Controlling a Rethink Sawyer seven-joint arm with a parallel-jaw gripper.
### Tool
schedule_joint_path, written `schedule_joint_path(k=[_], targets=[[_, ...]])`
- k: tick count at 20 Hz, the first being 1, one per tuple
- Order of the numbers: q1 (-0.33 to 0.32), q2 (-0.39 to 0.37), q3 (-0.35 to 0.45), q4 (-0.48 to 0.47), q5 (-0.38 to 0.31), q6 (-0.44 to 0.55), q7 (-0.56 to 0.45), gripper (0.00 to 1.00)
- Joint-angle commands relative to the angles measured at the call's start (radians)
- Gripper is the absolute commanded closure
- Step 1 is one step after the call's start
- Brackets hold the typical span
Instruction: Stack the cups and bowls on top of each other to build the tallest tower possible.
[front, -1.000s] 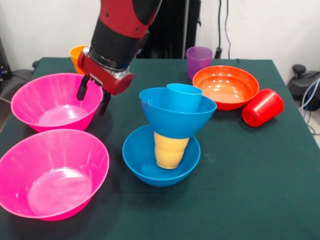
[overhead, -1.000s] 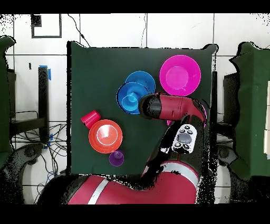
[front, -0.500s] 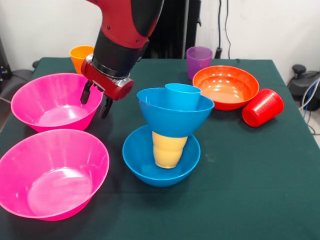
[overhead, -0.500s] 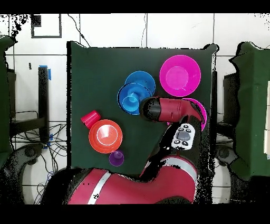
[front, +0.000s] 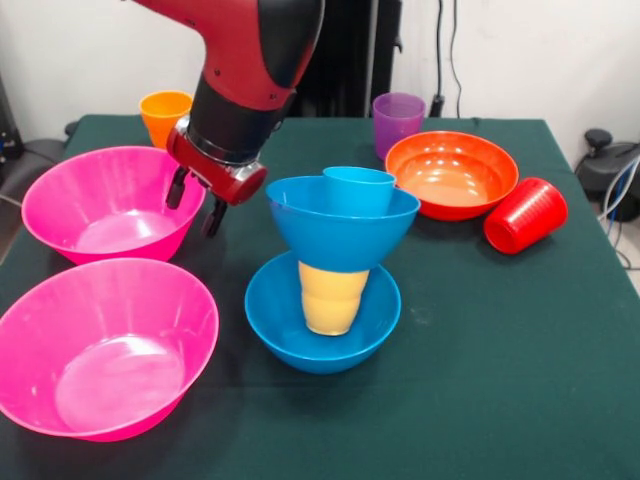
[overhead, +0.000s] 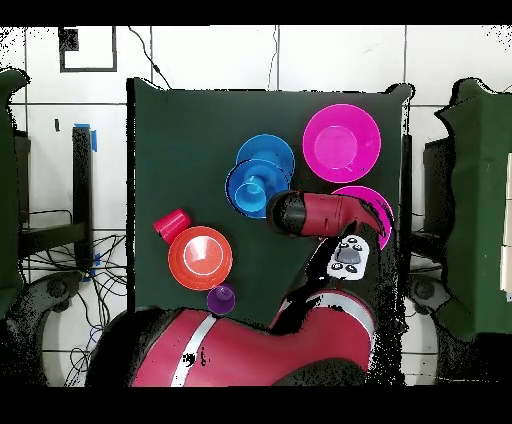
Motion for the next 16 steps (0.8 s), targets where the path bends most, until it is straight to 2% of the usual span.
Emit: schedule_joint_path(k=[1, 11, 12, 16], targets=[[-0.04, 0.074, 0.124, 0.007, -0.061, -0.104, -0.01, 0.0], [-0.045, 0.091, 0.116, -0.017, -0.068, -0.106, -0.028, 0.0], [-0.047, 0.09, 0.119, -0.017, -0.066, -0.103, -0.031, 1.0], [-0.047, 0.088, 0.121, -0.014, -0.066, -0.094, -0.036, 1.0]])
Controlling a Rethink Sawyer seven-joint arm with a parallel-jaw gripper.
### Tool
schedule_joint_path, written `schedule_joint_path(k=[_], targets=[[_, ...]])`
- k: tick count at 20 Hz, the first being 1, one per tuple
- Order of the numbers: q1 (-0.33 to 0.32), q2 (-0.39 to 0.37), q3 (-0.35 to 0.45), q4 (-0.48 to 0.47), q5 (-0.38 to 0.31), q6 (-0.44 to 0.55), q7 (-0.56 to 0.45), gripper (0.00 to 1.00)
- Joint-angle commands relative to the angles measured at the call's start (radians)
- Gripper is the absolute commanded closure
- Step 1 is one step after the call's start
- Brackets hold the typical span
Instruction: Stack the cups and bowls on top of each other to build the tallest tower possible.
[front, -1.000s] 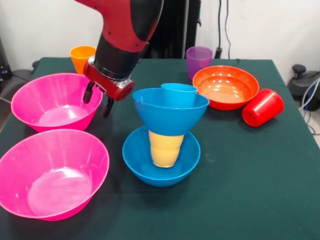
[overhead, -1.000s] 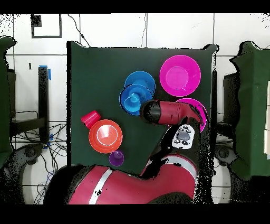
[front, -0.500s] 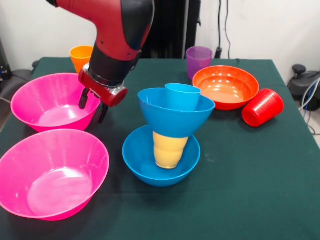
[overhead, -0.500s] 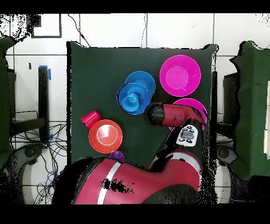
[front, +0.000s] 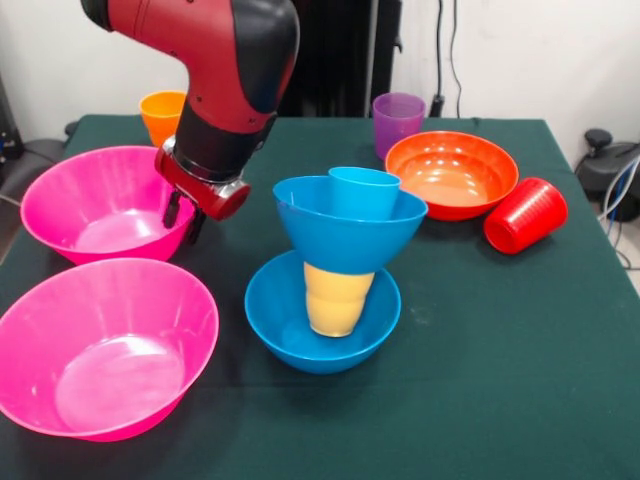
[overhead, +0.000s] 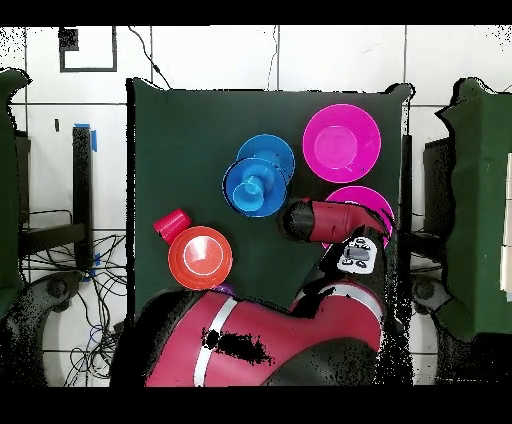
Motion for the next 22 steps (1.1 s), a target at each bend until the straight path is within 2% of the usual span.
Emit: schedule_joint_path(k=[1, 8, 13, 15, 18, 22], targets=[[-0.009, 0.021, 0.122, -0.013, -0.061, -0.023, -0.037, 1.0], [-0.004, 0.013, 0.115, -0.004, -0.051, -0.025, -0.016, 1.0], [-0.002, -0.04, 0.124, 0.026, -0.055, 0.003, -0.039, 1.0], [0.005, -0.065, 0.122, 0.013, -0.056, 0.041, -0.061, 1.0], [0.024, -0.106, 0.108, -0.056, -0.064, 0.154, -0.129, 1.0], [0.016, -0.18, 0.128, -0.088, -0.064, 0.277, -0.215, 1.0]])
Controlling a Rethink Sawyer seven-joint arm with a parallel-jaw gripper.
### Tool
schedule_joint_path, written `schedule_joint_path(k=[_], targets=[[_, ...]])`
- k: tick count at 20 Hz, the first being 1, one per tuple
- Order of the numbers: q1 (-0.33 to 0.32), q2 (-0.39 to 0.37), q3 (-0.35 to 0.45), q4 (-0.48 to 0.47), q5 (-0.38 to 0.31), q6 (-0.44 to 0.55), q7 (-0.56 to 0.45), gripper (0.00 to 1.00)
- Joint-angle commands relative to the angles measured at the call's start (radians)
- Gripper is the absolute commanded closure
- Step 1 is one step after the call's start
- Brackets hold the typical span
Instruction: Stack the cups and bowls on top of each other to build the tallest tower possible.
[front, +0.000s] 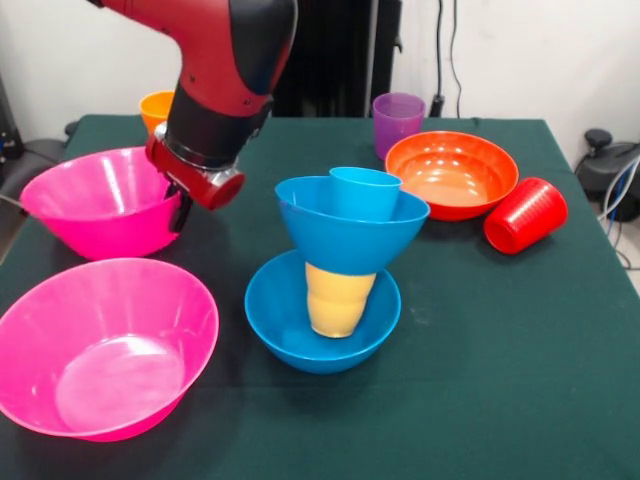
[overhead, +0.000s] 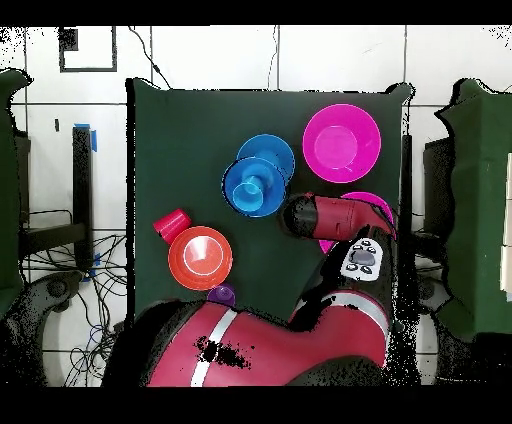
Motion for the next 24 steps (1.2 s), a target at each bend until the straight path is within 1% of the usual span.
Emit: schedule_joint_path(k=[1, 4, 8, 11, 17, 21, 22, 24], targets=[[0.014, -0.128, 0.132, -0.091, -0.062, 0.265, -0.223, 1.0], [0.01, -0.162, 0.153, -0.119, -0.066, 0.331, -0.261, 1.0], [0.021, -0.189, 0.157, -0.147, -0.078, 0.41, -0.275, 1.0], [0.021, -0.204, 0.167, -0.157, -0.083, 0.45, -0.283, 1.0], [0.025, -0.231, 0.182, -0.179, -0.093, 0.485, -0.285, 1.0], [0.02, -0.273, 0.215, -0.193, -0.063, 0.514, -0.285, 1.0], [0.029, -0.285, 0.215, -0.212, -0.057, 0.56, -0.285, 1.0], [0.041, -0.301, 0.218, -0.236, -0.06, 0.583, -0.285, 1.0]])
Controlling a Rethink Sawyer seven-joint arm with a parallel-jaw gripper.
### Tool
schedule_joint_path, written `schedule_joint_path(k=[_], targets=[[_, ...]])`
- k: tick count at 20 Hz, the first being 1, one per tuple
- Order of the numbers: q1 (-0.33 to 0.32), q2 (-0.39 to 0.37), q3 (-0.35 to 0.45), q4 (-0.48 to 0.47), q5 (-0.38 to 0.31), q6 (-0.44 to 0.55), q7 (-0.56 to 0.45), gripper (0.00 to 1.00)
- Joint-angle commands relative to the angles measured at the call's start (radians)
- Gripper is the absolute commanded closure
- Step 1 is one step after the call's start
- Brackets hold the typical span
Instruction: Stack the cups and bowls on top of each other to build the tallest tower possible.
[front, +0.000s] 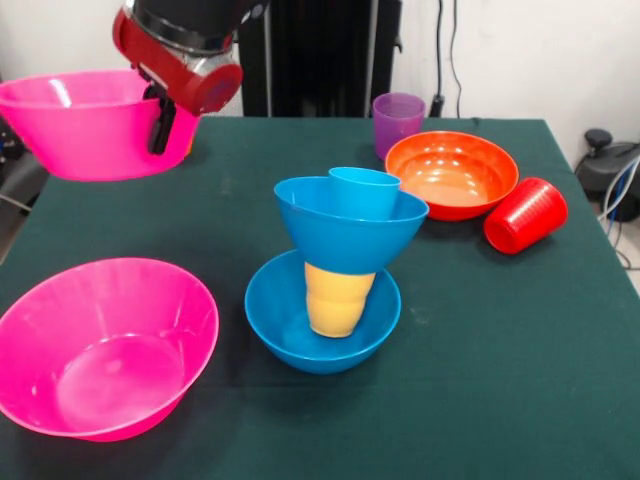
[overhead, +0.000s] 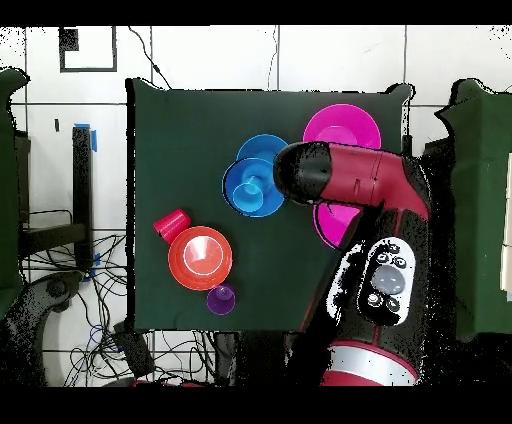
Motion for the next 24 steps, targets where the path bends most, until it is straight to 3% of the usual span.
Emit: schedule_joint_path(k=[1, 14, 24], targets=[[0.044, -0.062, 0.149, -0.103, -0.061, 0.209, -0.281, 1.0], [0.136, -0.123, 0.138, -0.2, -0.036, 0.466, -0.18, 1.0], [0.212, -0.124, 0.112, -0.187, -0.027, 0.468, -0.051, 1.0]])
